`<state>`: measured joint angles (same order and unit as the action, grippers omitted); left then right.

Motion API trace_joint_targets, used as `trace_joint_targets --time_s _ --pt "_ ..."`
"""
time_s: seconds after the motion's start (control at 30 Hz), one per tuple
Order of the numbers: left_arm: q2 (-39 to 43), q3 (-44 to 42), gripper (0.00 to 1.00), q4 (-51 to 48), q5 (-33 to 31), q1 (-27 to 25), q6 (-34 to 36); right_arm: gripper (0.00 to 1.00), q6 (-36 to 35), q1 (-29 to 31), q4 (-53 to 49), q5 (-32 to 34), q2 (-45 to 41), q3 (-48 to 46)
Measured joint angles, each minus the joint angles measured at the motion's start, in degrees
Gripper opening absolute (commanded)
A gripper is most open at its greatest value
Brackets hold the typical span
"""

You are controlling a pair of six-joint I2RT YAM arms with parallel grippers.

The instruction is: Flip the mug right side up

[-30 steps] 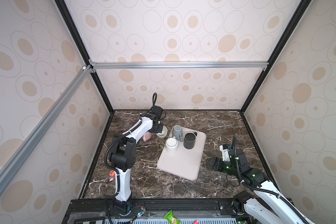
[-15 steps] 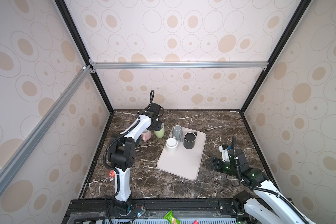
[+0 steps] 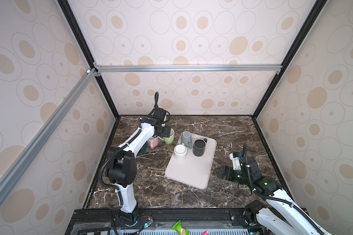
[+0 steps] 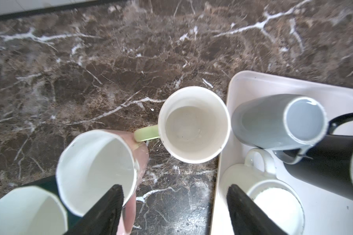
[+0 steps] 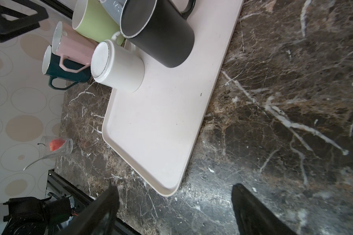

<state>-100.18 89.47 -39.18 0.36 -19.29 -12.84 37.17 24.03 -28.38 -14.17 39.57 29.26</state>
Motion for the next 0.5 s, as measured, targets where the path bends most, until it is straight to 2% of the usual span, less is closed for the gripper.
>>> trace_joint_targets --time_s 0.07,0.13,0.27,0.5 --pt "5.1 -4.2 0.92 2.1 0.5 -0.6 -0.4 0.89 0.5 0.0 0.8 -0.7 0.5 -0.7" --pt "9.6 -8.5 0.97 4.3 1.2 -1.4 -0.7 0.89 0.7 0.0 1.2 -1.0 1.4 -1.1" --pt "16.4 -17.9 0.98 8.3 3.2 -3.5 -1.5 0.88 0.5 0.0 0.1 0.0 4.2 -0.7" --pt "19.7 -29.0 0.98 11.4 5.5 -6.0 -1.9 0.85 0.5 0.0 -0.9 2.5 8.8 0.3"
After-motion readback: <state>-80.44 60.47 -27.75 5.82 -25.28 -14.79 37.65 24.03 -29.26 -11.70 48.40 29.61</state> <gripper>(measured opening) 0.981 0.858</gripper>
